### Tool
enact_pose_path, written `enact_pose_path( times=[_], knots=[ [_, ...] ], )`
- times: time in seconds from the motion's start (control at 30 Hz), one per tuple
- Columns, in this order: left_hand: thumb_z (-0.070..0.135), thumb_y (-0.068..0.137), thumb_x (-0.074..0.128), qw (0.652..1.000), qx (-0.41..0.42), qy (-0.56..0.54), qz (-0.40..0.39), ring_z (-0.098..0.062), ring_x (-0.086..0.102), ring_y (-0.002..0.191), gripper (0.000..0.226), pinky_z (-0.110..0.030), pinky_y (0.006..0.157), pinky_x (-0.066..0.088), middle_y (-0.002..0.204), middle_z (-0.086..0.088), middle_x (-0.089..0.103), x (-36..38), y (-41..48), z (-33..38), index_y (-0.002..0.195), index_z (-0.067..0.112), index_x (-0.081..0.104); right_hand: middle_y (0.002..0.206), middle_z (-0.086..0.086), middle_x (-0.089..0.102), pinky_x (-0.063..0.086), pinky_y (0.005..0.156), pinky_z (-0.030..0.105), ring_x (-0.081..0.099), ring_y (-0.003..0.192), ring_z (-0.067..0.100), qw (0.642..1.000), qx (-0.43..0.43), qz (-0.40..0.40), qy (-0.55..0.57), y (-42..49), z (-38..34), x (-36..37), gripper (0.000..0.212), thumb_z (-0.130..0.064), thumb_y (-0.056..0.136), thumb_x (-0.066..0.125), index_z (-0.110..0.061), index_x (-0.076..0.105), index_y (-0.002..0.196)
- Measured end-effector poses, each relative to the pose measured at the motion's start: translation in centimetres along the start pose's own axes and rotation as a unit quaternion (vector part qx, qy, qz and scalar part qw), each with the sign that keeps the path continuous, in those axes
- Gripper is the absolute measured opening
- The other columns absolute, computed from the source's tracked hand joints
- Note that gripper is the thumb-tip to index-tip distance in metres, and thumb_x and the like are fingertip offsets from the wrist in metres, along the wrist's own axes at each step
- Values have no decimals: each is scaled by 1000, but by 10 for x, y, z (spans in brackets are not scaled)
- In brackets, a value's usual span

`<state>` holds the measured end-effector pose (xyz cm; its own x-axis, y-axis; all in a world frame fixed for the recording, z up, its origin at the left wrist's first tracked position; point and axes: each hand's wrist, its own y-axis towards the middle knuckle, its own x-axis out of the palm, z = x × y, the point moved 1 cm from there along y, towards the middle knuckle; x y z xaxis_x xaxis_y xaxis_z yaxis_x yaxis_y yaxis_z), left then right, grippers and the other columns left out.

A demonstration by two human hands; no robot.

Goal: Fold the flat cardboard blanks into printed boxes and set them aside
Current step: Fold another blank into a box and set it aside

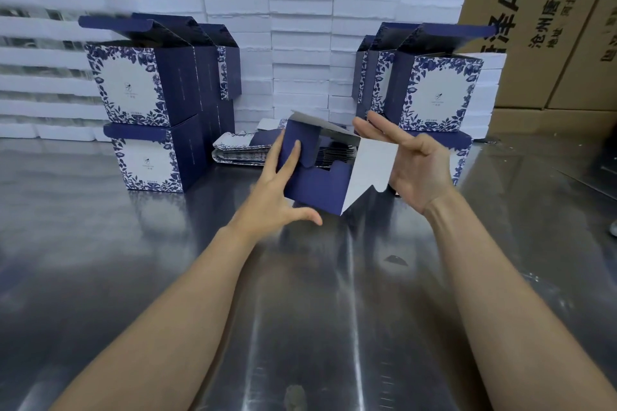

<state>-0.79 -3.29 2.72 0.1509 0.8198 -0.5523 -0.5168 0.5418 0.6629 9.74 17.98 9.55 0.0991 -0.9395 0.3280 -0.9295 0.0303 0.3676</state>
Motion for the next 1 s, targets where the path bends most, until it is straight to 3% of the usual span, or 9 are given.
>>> enact_pose_path(
  times=[0.1, 0.23, 0.33, 0.4, 0.5, 0.6, 0.73, 0.87, 1.0],
  knots=[
    [45, 63, 84, 998, 16, 57, -9, 16, -13, 139, 124, 5, 103, 7, 158, 9, -16, 3, 2, -2, 151, 36, -2, 129, -5, 64, 48, 72, 15, 56, 122, 7, 991, -30, 14, -131, 3, 0, 3, 56, -8, 74, 42, -23, 61, 124],
    [11, 77, 81, 992, 41, 104, 55, 16, -4, 140, 102, 1, 105, 16, 160, -8, 2, 2, 2, -5, 152, 20, 12, 126, -9, 65, 47, 96, 20, 56, 121, 5, 958, -87, 0, -274, 3, 0, 11, 42, -6, 92, 57, -26, 57, 129],
    [12, 79, 80, 988, 67, 123, 57, 10, 3, 142, 96, -9, 105, 29, 161, -11, 5, 3, 2, 4, 152, 17, 17, 120, -5, 67, 47, 87, 14, 60, 110, -1, 935, -126, 59, -327, 3, 5, 21, 39, -7, 88, 68, -25, 62, 122],
    [12, 79, 79, 985, 97, 134, 56, -4, 19, 143, 89, -22, 100, 41, 160, -16, 9, 7, 2, 14, 150, 10, 27, 111, -2, 69, 50, 88, 22, 63, 103, 4, 912, -168, 133, -351, 5, 10, 25, 32, -4, 85, 70, -21, 68, 112],
    [19, 78, 80, 981, 119, 144, 55, -26, 32, 142, 81, -30, 101, 43, 158, -20, 17, 12, 2, 24, 146, 7, 38, 101, -6, 69, 48, 90, 22, 62, 96, 1, 885, -218, 215, -351, 5, 12, 23, 24, -3, 86, 67, -17, 69, 106],
    [22, 77, 80, 988, 99, 99, 62, -14, 26, 144, 81, -24, 112, 31, 158, -11, 16, 13, 1, 25, 145, 12, 39, 102, 0, 67, 46, 91, 26, 60, 98, 8, 872, -234, 222, -369, 5, 12, 21, 20, -2, 92, 57, -11, 68, 105],
    [18, 76, 80, 995, 57, 56, 67, 19, 10, 137, 88, -4, 105, 23, 159, -1, 10, 12, -1, 20, 146, 24, 28, 117, -1, 63, 36, 104, 27, 52, 120, 18, 882, -216, 163, -385, 4, 14, 29, 30, -17, 93, 40, -17, 69, 103],
    [21, 76, 81, 997, 21, 25, 65, 17, 11, 139, 98, -4, 104, 24, 159, 9, 9, 14, -1, 16, 148, 32, 17, 127, -2, 57, 37, 106, 27, 50, 122, 5, 885, -196, 134, -401, 2, 16, 28, 14, -18, 92, 61, -17, 68, 104],
    [27, 74, 83, 997, -23, -34, 66, 2, 23, 143, 106, -15, 110, 29, 160, 12, 21, 12, -2, 16, 145, 52, 9, 128, 0, 54, 36, 107, 26, 48, 122, 7, 829, -219, 120, -500, 2, 19, 21, 31, -2, 85, 66, -11, 66, 115]
  ],
)
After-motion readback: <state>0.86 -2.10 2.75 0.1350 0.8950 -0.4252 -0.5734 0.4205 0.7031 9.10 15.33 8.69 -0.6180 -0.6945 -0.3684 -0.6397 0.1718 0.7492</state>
